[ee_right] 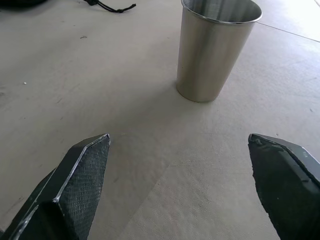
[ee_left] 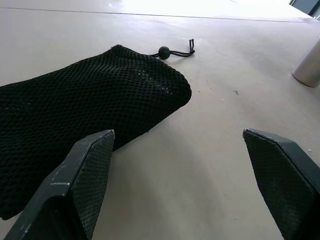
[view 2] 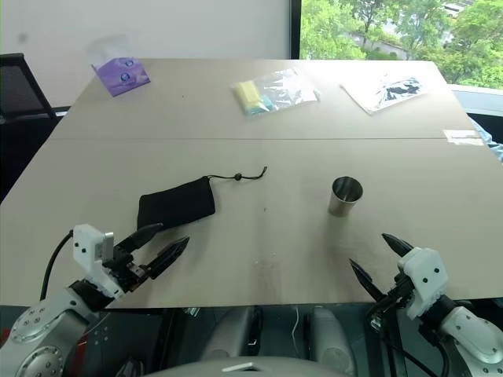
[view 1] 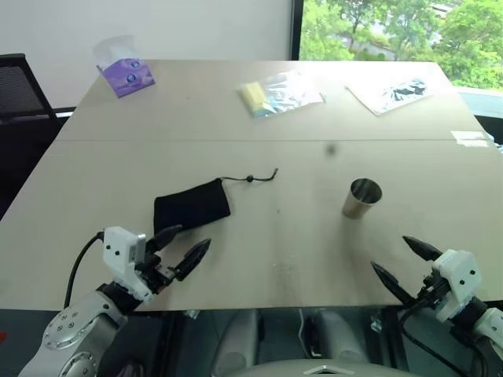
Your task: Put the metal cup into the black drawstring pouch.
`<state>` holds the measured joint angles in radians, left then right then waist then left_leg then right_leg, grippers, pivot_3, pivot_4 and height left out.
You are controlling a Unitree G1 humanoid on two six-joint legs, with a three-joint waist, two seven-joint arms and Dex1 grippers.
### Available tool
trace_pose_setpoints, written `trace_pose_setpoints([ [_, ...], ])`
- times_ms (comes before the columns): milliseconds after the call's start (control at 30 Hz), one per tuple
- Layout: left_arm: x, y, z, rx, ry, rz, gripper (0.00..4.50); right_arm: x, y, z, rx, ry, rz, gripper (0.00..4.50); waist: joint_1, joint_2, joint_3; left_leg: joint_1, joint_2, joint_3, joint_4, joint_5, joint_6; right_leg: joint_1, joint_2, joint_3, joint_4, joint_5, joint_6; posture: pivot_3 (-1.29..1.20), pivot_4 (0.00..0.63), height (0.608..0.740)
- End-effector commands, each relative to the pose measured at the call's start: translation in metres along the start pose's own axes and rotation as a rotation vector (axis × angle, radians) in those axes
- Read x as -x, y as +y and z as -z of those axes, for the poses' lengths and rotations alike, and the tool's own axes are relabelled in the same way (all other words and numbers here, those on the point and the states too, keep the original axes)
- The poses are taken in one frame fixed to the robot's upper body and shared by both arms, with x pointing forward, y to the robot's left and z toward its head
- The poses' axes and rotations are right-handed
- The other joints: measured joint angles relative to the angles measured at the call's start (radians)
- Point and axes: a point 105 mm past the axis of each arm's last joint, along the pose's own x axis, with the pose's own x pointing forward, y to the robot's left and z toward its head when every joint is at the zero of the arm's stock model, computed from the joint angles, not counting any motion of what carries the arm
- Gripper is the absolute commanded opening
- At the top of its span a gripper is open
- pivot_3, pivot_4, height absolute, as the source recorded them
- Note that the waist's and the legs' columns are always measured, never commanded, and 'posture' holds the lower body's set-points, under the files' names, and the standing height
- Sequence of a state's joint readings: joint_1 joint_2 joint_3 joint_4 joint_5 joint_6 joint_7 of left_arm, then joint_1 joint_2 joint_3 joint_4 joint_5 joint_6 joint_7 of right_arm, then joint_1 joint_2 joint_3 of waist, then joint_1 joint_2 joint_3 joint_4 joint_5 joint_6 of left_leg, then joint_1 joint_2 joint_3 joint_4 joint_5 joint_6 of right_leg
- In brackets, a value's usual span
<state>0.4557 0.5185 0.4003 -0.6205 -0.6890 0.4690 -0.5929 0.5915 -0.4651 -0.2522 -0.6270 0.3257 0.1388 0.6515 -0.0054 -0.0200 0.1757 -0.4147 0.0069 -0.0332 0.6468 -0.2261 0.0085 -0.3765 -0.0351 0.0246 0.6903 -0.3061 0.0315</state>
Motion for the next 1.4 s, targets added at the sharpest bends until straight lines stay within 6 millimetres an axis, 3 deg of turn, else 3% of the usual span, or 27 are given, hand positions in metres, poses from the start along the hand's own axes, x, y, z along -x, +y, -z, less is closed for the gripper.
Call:
trace_pose_setpoints([
  [33,0.001,-0.006,-0.013,-0.045,-0.032,0.005,4.27,-0.002,0.001,-0.016,0.036,-0.074,-0.046,4.5,0.0,0.0,0.0,0.0,0.0,0.0,0.0,0.0,0.0,0.0,0.0,0.0,0.0,0.0,0.0,0.0,0.15,0.74],
  [233,0.001,-0.014,-0.02,-0.035,-0.055,0.017,4.27,-0.009,0.011,-0.052,0.073,-0.276,-0.124,4.5,-0.003,0.0,0.0,0.0,0.0,0.0,0.0,0.0,0.0,0.0,0.0,0.0,0.0,0.001,0.002,0.0,0.15,0.74],
  [333,-0.001,-0.015,-0.024,-0.038,-0.063,0.02,4.27,-0.012,0.015,-0.061,0.084,-0.311,-0.167,4.5,-0.002,0.0,0.0,0.0,0.0,0.0,0.0,0.0,0.0,0.0,0.0,0.0,0.0,0.001,0.002,0.0,0.15,0.74],
  [500,-0.012,-0.025,-0.036,-0.024,-0.047,0.035,4.27,-0.015,0.039,-0.08,0.159,-0.356,-0.39,4.5,-0.001,0.0,0.0,0.0,0.0,0.0,0.001,0.0,0.0,0.001,0.0,0.0,0.0,0.002,0.002,0.0,0.15,0.74],
  [700,-0.027,-0.024,-0.046,-0.068,0.074,-0.065,4.27,-0.017,0.049,-0.088,0.211,-0.34,-0.511,4.5,0.002,0.0,0.0,0.001,0.0,-0.002,0.001,0.0,0.0,0.002,0.0,-0.002,0.0,0.002,0.002,0.0,0.15,0.74],
  [900,-0.056,0.0,-0.068,-0.172,0.214,-0.267,4.27,-0.023,0.053,-0.095,0.202,-0.349,-0.505,4.5,0.018,-0.002,0.0,0.001,-0.001,-0.004,0.004,0.0,0.0,0.002,0.002,-0.004,0.003,0.002,0.003,0.0,0.15,0.74],
  [1067,-0.076,0.02,-0.071,-0.238,0.365,-0.443,4.27,-0.023,0.045,-0.096,0.203,-0.329,-0.468,4.5,0.017,-0.003,0.0,0.001,-0.004,-0.003,0.005,0.0,0.0,0.003,0.004,-0.005,0.004,0.002,0.004,0.0,0.15,0.74],
  [1400,-0.102,0.016,-0.066,-0.179,0.45,-0.403,4.27,-0.022,0.047,-0.1,0.202,-0.322,-0.455,4.5,0.019,-0.005,0.001,0.0,-0.002,-0.003,0.004,0.0,-0.001,0.002,0.001,-0.003,0.004,0.002,0.003,0.0,0.15,0.74],
])
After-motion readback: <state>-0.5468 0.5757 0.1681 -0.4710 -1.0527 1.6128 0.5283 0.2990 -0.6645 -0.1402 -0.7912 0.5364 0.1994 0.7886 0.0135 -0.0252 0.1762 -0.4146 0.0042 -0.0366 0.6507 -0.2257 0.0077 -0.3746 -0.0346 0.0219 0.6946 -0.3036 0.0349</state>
